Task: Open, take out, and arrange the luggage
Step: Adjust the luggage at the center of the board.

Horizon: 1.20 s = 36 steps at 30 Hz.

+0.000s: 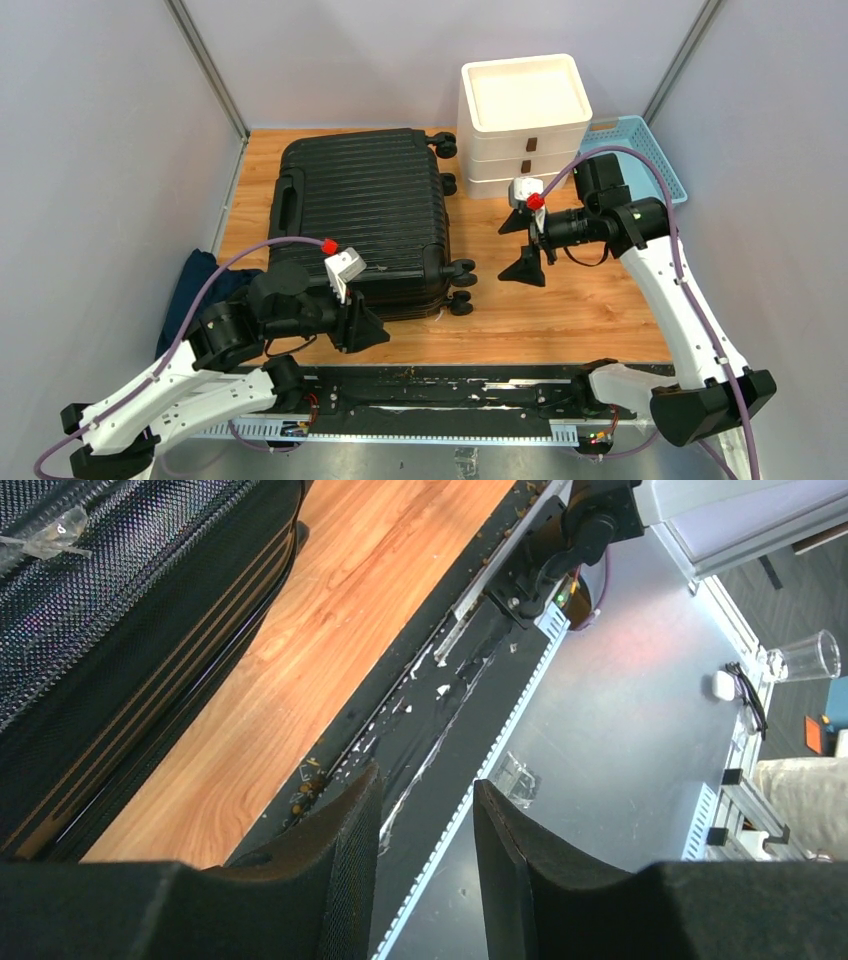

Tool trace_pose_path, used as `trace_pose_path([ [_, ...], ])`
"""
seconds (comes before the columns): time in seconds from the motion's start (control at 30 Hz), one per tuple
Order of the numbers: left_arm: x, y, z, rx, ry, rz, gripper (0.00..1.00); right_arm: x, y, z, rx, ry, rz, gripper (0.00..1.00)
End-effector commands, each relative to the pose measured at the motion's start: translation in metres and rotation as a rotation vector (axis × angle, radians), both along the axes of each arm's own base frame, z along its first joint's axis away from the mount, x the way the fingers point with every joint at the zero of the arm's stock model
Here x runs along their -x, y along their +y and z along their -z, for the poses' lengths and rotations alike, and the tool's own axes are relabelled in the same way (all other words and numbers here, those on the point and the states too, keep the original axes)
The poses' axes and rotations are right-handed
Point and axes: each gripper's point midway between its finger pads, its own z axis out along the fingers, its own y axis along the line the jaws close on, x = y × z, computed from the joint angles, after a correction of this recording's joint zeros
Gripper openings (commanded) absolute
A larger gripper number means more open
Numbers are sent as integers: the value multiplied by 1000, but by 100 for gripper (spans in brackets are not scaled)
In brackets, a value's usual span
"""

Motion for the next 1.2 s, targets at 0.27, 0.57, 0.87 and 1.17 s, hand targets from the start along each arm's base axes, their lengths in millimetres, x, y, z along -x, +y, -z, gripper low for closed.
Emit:
trace_pose_path([
  [0.27, -20, 7, 20, -70, 17, -129, 30, -1, 25, 4, 116, -20, -116, 99],
  [0.57, -50, 9, 36, -201, -31, -224, 11, -10, 62, 59, 305, 40, -139, 97],
  [0.87, -88, 23, 44, -284, -182, -358, 8, -19, 69, 84, 407, 27, -109, 75],
  [1.17, -113, 21, 37, -289, -288, -417, 7, -44, 65, 79, 454, -23, 7, 36],
])
